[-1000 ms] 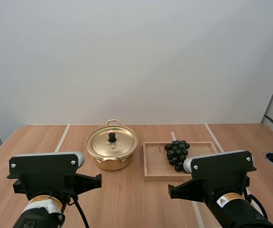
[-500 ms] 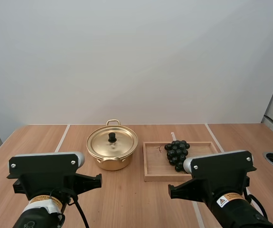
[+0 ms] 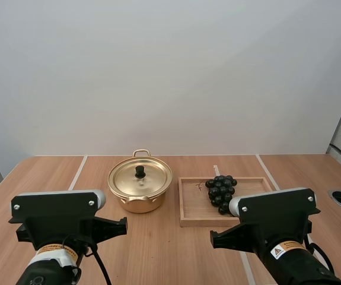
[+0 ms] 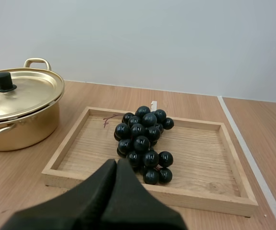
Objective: Open the pot, put the grape inside, and close it
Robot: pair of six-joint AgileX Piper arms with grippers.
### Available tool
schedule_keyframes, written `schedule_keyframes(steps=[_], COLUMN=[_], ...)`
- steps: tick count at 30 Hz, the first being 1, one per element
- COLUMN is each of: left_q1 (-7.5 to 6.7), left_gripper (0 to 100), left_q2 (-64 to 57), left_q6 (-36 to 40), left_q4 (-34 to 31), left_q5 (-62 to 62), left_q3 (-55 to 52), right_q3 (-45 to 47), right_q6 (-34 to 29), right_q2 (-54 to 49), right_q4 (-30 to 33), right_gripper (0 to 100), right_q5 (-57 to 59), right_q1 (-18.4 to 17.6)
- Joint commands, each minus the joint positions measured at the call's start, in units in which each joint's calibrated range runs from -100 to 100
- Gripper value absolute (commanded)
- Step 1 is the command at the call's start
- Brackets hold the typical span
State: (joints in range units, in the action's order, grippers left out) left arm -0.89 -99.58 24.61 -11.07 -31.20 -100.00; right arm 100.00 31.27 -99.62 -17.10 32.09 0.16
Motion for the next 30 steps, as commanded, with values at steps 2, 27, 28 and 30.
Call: schedule_keyframes(steps=[2, 27, 28, 30], left_q1=[0.14, 0.14, 0.14, 0.14], left_gripper=[0, 0, 0, 0], left_q2=[-0.42, 2.98, 3.99, 6.73], left_q6=[0.35, 0.26, 0.26, -0.51], left_q4=[0.82, 0.57, 0.57, 0.57], left_q5=[1.26, 7.31, 6.18, 3.77], left_q3=[0.0, 26.03, 27.48, 30.87], right_q3=[0.0, -26.12, -28.74, -33.84], right_q6=[0.09, 0.35, 0.35, 0.35], right_q2=[-0.38, 5.1, 6.45, 9.97], right_q4=[-0.3, -2.36, -1.99, -0.96], right_gripper=[0, 0, 0, 0], right_q5=[-0.38, 1.75, 3.8, 9.11], right_q1=[0.31, 0.31, 0.31, 0.31])
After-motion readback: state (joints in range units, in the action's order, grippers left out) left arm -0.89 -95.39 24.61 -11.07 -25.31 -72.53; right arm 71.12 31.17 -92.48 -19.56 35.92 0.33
